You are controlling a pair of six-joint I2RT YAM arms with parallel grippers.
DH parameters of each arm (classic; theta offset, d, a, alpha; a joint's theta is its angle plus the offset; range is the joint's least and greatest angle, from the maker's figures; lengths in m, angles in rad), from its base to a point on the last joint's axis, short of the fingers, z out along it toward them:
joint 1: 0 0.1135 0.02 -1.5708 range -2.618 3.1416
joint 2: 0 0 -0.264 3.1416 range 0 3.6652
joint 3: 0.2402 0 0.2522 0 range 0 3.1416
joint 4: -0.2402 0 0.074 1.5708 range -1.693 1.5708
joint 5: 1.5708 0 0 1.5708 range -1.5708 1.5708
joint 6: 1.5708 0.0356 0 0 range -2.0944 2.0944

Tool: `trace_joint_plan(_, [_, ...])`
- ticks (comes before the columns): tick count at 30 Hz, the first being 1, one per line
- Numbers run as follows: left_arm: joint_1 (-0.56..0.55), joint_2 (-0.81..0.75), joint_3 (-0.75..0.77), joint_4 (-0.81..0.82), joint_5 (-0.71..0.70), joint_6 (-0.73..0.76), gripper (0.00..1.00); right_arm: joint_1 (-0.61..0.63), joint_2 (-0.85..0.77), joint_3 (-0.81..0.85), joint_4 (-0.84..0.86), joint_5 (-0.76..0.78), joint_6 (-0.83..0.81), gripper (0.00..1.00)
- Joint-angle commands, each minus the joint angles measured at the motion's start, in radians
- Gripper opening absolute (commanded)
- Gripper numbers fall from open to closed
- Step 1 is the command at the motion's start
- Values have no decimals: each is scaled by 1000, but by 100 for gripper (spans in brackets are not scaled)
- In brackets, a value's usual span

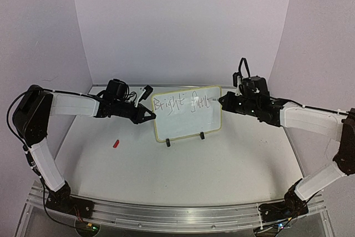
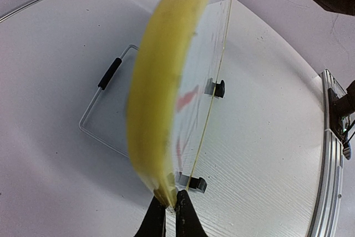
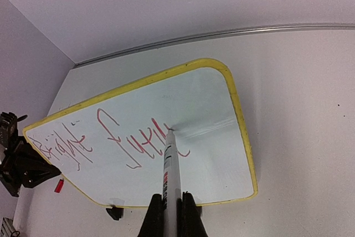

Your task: Write a sentence on the whiteboard

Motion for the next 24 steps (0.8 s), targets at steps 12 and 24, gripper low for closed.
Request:
trace_joint_plan(12, [9, 16, 22, -47, -92, 31, 0, -1, -5, -28, 9, 20, 25, 0])
trace_joint_plan(24, [8, 9, 17, -50, -95, 33, 0, -2, -10, 29, 12, 24, 2, 0])
